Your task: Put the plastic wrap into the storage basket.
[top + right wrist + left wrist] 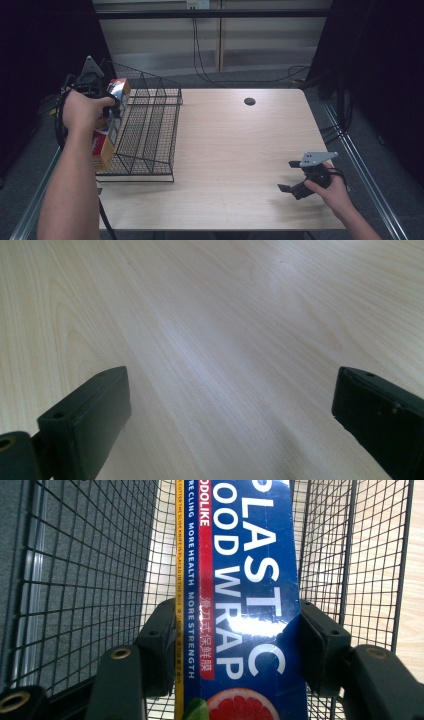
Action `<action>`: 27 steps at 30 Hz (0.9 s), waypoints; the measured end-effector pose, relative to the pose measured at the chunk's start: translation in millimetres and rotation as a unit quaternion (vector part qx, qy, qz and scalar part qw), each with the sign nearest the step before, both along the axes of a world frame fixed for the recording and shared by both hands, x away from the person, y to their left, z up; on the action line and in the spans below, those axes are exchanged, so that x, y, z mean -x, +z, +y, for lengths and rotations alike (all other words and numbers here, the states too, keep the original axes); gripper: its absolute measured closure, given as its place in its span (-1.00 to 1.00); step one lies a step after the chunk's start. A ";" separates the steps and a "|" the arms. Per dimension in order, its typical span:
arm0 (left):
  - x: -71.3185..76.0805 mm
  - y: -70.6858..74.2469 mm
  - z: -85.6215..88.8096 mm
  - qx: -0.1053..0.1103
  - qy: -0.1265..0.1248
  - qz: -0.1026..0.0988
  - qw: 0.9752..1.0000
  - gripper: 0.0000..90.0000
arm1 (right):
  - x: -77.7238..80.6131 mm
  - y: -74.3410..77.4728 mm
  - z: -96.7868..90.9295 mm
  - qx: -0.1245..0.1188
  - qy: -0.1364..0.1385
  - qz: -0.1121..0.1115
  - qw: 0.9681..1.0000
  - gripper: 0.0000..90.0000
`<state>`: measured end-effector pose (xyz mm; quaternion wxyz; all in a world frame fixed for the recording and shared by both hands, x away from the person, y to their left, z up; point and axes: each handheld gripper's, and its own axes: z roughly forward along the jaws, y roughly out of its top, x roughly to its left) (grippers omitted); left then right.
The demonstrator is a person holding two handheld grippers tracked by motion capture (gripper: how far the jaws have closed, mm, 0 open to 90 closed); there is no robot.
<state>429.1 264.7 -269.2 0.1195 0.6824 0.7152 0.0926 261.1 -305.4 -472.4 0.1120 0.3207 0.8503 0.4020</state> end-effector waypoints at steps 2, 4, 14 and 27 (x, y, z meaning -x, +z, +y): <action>-0.3 -0.7 -0.8 0.003 0.001 0.003 1.000 -0.06 | 0.2 -0.2 0.4 0.001 0.000 -0.001 1.000 -0.95; -0.8 -1.7 -1.1 0.001 0.002 0.001 1.000 -0.07 | 0.2 -0.2 0.4 0.001 0.000 -0.001 1.000 -0.95; -3.0 -11.0 -0.2 0.001 0.000 0.014 1.000 -0.08 | -0.1 -0.7 0.8 0.004 0.001 0.000 1.000 -0.95; 4.6 12.6 -10.4 0.028 -0.013 -0.044 0.999 -0.28 | -1.4 -1.7 2.2 0.005 0.004 0.001 1.000 -0.95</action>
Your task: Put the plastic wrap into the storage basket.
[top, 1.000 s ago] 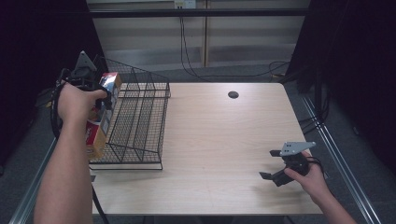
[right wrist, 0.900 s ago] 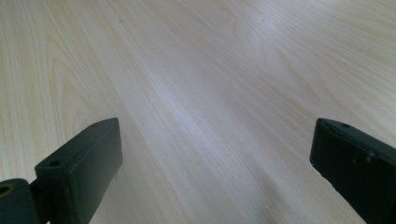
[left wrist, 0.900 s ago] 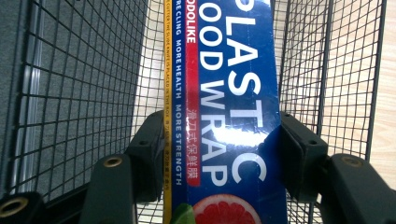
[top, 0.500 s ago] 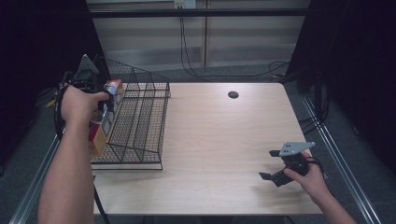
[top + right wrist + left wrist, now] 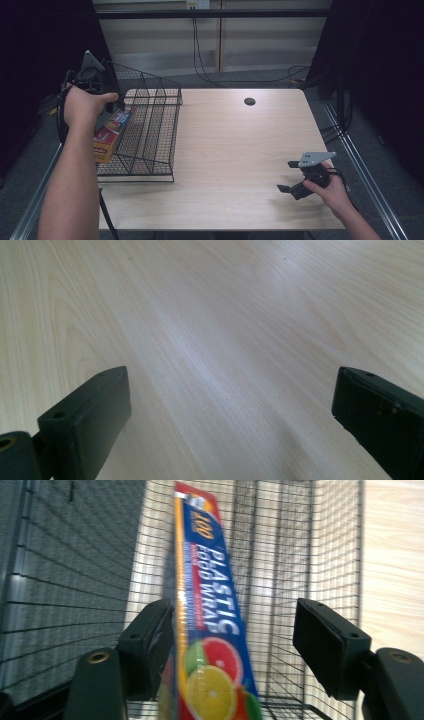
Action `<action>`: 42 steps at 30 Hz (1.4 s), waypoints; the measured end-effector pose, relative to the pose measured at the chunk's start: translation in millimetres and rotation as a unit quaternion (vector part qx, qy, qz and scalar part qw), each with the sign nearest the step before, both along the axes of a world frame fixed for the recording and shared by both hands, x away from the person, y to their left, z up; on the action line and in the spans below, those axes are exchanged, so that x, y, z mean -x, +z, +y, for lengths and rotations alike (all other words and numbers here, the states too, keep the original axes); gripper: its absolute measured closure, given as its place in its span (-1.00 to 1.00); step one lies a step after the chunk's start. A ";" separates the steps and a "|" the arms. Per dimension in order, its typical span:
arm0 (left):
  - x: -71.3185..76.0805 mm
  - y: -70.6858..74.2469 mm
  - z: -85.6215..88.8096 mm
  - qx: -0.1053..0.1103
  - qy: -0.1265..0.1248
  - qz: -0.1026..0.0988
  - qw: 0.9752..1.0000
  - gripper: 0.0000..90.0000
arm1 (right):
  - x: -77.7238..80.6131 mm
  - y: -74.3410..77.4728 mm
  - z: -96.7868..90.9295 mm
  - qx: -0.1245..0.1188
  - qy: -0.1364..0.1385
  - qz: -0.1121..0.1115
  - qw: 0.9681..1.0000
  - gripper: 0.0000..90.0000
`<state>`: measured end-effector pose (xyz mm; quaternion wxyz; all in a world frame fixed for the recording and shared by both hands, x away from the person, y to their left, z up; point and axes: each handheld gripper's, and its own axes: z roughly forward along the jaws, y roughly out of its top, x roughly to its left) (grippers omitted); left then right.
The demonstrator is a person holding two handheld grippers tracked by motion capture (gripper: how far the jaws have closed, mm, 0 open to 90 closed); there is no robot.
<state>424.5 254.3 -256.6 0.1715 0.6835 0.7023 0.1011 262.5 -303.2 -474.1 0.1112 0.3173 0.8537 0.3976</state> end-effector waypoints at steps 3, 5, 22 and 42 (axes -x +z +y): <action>2.6 -0.5 -7.7 0.004 -0.009 -0.005 1.000 -0.33 | 1.7 0.7 -0.4 0.000 0.000 0.000 1.000 -0.95; 3.9 0.1 -12.5 0.010 -0.018 -0.011 1.000 -0.36 | 1.7 1.2 -0.7 -0.001 0.000 -0.001 1.000 -0.95; 13.4 -1.9 -50.0 0.044 -0.072 -0.043 0.995 -0.41 | 0.6 1.7 1.7 0.000 0.002 -0.004 1.000 -0.95; 21.6 -20.7 -87.2 0.089 -0.130 -0.056 0.986 -0.49 | 0.9 1.2 2.2 0.004 0.005 -0.003 1.000 -0.95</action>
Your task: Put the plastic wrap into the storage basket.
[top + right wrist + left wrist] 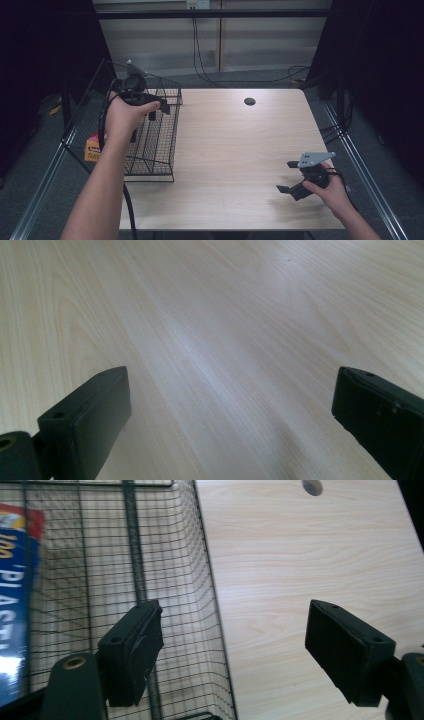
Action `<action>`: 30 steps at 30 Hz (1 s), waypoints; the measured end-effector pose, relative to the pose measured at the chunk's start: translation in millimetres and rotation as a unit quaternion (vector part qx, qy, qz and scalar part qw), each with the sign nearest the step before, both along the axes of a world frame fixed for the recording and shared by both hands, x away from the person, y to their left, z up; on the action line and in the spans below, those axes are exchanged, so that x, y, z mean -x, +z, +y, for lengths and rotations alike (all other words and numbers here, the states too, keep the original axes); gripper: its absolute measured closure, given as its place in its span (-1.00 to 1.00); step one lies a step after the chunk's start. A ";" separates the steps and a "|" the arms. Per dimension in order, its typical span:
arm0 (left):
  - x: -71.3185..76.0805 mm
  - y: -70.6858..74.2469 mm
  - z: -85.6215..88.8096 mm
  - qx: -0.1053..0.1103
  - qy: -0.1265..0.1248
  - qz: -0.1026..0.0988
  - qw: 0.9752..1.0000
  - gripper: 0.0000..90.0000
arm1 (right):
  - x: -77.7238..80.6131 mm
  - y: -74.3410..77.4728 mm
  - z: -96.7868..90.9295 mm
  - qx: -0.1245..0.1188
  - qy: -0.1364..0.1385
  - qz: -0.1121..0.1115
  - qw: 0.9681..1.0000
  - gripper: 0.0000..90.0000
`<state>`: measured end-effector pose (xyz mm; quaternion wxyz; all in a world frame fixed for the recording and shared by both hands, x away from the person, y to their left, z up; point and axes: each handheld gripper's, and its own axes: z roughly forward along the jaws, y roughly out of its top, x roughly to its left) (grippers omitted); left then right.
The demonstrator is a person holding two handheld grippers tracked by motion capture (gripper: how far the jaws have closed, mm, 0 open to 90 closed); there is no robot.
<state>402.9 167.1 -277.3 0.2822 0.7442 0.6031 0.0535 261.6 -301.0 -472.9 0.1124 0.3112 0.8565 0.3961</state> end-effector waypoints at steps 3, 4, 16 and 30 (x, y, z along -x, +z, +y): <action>1.2 -4.2 -7.1 0.001 -0.010 -0.004 1.000 -0.50 | 0.2 0.0 -0.2 0.000 -0.001 0.000 1.000 -0.95; 1.7 -5.3 -9.5 0.001 -0.014 -0.005 1.000 -0.51 | 0.4 0.0 -0.2 0.001 -0.002 0.000 1.000 -0.95; 13.1 -20.8 -33.3 0.020 -0.058 -0.023 0.998 -0.55 | 2.6 0.2 -2.0 0.002 -0.002 -0.001 1.000 -0.95; 21.1 -45.8 -40.9 0.026 -0.091 -0.021 0.995 -0.59 | 3.7 0.0 -2.1 0.004 -0.002 0.002 1.000 -0.95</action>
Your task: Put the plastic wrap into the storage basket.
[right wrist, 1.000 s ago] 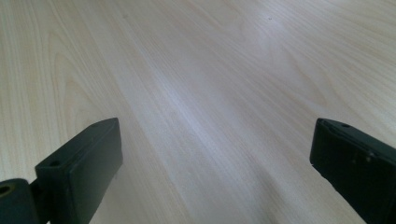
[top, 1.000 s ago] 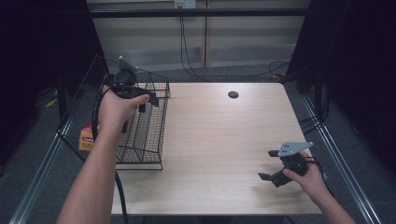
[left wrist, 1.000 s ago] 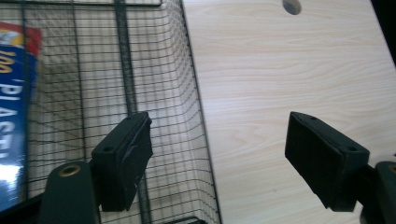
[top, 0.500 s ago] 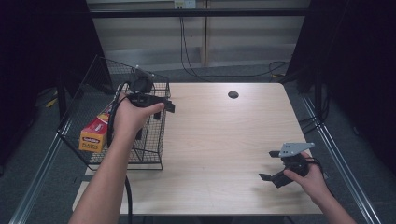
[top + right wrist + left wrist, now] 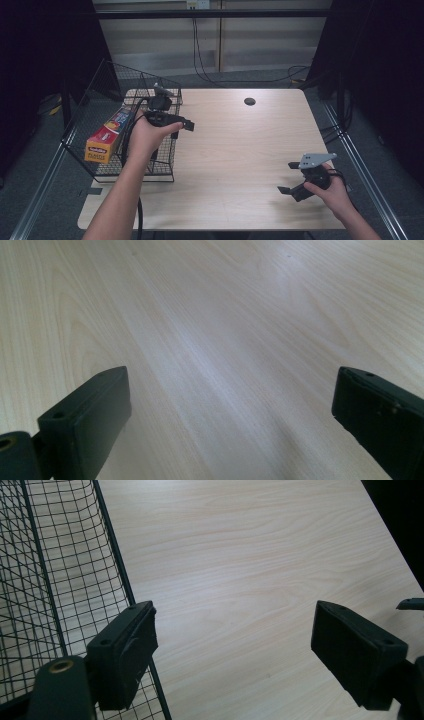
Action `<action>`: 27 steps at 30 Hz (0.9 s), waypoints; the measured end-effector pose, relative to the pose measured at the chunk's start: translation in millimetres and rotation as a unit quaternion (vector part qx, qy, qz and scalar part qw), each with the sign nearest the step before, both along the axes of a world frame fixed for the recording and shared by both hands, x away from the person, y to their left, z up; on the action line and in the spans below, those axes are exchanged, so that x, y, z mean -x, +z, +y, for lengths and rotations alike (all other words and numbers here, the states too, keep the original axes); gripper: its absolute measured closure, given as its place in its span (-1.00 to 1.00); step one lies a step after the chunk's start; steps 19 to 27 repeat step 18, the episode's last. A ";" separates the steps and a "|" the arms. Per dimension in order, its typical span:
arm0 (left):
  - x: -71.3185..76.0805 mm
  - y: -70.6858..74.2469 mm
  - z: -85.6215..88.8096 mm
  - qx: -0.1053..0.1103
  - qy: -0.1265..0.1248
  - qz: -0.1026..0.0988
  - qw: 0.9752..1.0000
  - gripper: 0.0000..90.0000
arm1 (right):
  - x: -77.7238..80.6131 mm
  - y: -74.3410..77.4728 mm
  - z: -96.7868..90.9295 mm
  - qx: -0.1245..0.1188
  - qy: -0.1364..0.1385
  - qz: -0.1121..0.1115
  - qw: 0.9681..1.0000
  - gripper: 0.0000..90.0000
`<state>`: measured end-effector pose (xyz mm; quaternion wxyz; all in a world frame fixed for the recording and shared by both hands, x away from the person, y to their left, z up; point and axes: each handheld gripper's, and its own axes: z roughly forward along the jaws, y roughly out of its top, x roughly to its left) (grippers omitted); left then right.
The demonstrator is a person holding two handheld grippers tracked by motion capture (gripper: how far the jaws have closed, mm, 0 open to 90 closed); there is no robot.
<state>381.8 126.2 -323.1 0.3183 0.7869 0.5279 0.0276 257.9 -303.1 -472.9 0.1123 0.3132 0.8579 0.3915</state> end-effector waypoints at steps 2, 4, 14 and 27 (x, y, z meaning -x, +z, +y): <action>0.5 -1.5 -0.7 0.001 0.000 0.000 1.000 -0.59 | -0.1 0.0 -0.1 -0.001 0.001 0.000 1.000 -0.95; 2.7 -4.5 -3.1 0.006 -0.004 -0.001 1.000 -0.59 | -0.1 -0.1 0.0 0.000 0.001 0.000 1.000 -0.95; 6.2 -15.1 -9.8 0.014 -0.021 -0.002 1.000 -0.60 | 0.2 -0.5 0.3 0.001 0.001 -0.001 1.000 -0.95; 8.6 -18.5 -14.6 0.017 -0.032 -0.006 0.999 -0.61 | 0.0 -1.5 -0.3 0.002 0.001 -0.002 1.000 -0.95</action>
